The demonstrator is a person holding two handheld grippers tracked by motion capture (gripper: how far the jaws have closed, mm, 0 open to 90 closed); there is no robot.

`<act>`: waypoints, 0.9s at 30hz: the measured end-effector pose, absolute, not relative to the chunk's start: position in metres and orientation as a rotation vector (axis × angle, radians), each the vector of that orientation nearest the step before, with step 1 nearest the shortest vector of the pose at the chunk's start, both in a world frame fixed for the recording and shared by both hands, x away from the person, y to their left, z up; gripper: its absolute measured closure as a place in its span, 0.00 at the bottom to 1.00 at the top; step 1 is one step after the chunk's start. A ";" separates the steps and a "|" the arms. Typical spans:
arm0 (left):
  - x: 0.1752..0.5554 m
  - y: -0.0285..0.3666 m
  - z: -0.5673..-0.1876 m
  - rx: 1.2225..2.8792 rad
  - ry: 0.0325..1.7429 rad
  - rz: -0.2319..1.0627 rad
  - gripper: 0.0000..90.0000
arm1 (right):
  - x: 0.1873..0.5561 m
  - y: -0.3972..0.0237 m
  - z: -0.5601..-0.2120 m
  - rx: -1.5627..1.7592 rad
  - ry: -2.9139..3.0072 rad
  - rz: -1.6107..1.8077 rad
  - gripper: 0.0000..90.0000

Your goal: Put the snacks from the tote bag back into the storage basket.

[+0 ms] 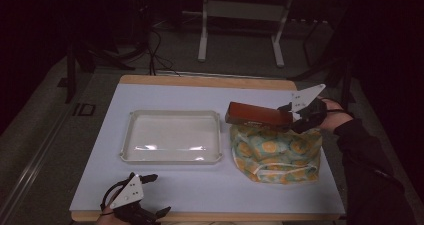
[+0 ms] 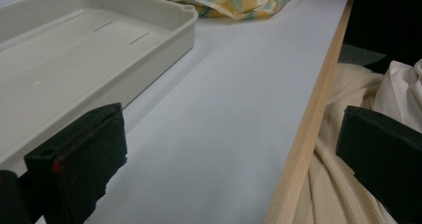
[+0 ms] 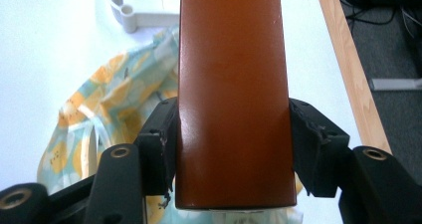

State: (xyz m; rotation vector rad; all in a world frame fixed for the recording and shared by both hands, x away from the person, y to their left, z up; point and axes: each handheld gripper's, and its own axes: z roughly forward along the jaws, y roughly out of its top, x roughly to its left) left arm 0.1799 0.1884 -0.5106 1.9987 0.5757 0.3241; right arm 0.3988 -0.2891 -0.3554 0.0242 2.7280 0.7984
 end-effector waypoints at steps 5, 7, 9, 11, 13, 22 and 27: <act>0.180 0.188 -0.510 1.999 0.571 0.323 0.00 | 0.400 -0.272 -0.353 -0.018 2.735 0.797 0.47; 0.179 0.188 -0.510 1.998 0.569 0.323 0.00 | 0.401 -0.265 -0.353 -0.038 2.744 0.784 0.47; 0.179 0.188 -0.510 1.998 0.569 0.323 0.00 | 0.401 -0.259 -0.353 -0.057 2.752 0.778 0.47; 0.179 0.188 -0.510 1.998 0.567 0.321 0.00 | 0.401 -0.252 -0.353 -0.077 2.755 0.773 0.47; 0.179 0.188 -0.510 1.999 0.567 0.321 0.00 | 0.402 -0.246 -0.353 -0.096 2.761 0.781 0.47; 0.178 0.188 -0.510 1.999 0.564 0.318 0.00 | 0.403 -0.216 -0.353 -0.186 2.772 0.802 0.47; 0.177 0.189 -0.510 1.995 0.561 0.317 0.00 | 0.402 -0.193 -0.351 -0.261 2.764 0.815 0.47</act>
